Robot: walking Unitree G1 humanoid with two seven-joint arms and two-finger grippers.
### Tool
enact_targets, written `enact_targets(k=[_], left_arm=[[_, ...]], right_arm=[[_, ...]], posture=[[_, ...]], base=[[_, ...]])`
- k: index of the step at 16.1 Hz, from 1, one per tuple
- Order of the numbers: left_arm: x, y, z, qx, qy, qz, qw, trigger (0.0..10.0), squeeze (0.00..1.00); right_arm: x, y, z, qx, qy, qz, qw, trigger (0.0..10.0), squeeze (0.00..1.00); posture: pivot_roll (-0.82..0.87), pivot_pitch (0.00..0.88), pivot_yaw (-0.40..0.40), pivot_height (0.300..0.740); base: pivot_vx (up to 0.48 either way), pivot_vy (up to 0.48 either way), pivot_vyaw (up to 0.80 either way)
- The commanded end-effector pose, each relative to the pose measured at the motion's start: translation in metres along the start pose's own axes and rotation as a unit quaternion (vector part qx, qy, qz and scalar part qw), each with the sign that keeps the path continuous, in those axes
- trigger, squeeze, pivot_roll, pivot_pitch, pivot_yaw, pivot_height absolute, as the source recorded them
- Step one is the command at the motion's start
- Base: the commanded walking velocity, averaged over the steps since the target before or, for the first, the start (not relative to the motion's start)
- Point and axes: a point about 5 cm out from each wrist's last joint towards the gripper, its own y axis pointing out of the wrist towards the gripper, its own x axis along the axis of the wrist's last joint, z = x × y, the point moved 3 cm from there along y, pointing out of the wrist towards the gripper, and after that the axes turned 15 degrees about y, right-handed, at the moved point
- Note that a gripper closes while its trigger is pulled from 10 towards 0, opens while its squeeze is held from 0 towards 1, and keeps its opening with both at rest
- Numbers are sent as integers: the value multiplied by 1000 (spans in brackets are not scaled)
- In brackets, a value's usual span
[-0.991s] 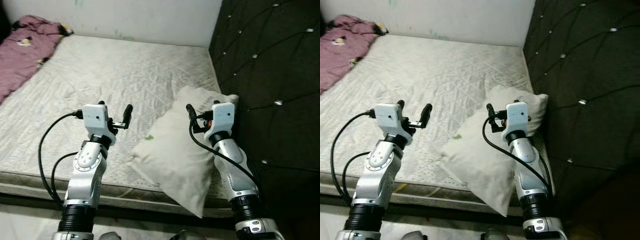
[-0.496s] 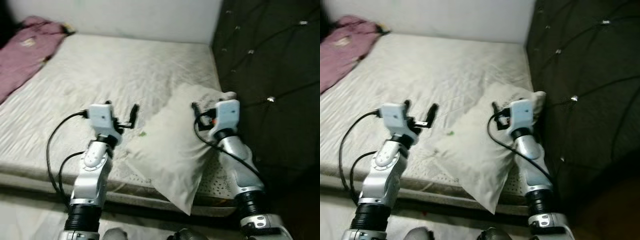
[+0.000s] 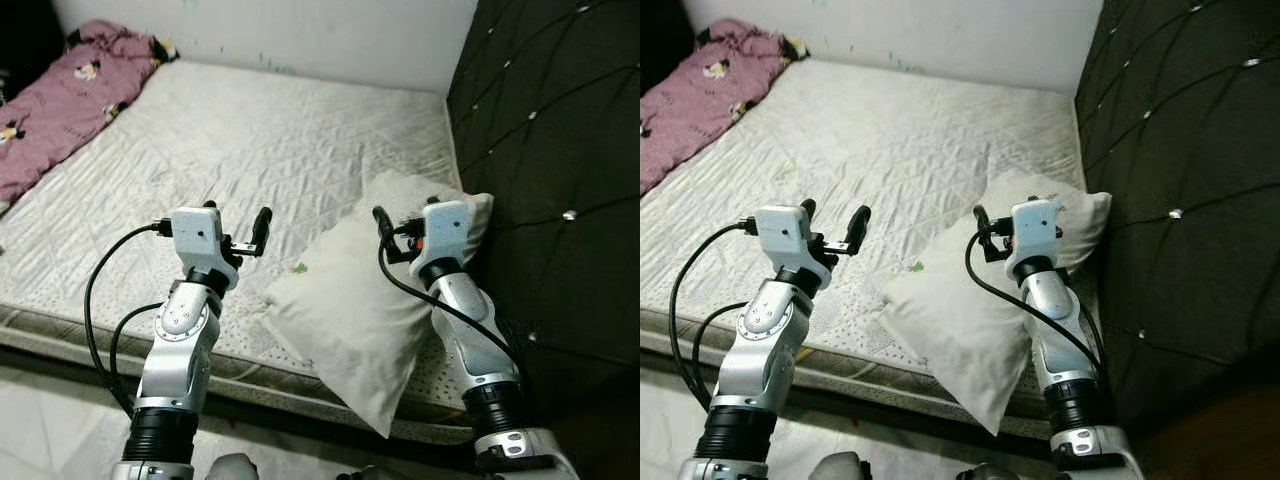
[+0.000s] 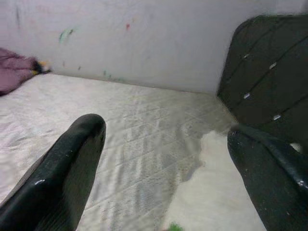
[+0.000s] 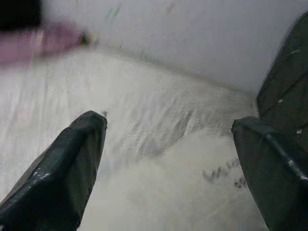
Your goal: Clean up the room
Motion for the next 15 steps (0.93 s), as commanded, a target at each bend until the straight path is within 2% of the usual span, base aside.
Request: enact_targets(k=[1,6,9,15], left_arm=[[-11,-3,5,15,-2,30,999,10000,0],[-13,-11,6,16,-13,35,999,10000,0],[-10,-14,6,14,-22,29,999,10000,0],[-7,-22,9,18,-21,33,999,10000,0]], right_arm=[[-4,-1,1,5,1,21,1000,10000,0],[-6,-7,-1,-9,19,16,1000,10000,0],[7,-16,4,-13,67,-38,997,10000,0],[6,-29,10,-11,90,-40,995,10000,0]], posture=[[-2,0,-34,740],[0,0,-23,740],[2,0,-16,740],[8,56,-16,740]], base=[[0,0,0],[0,0,0],[0,0,0],[0,0,0]])
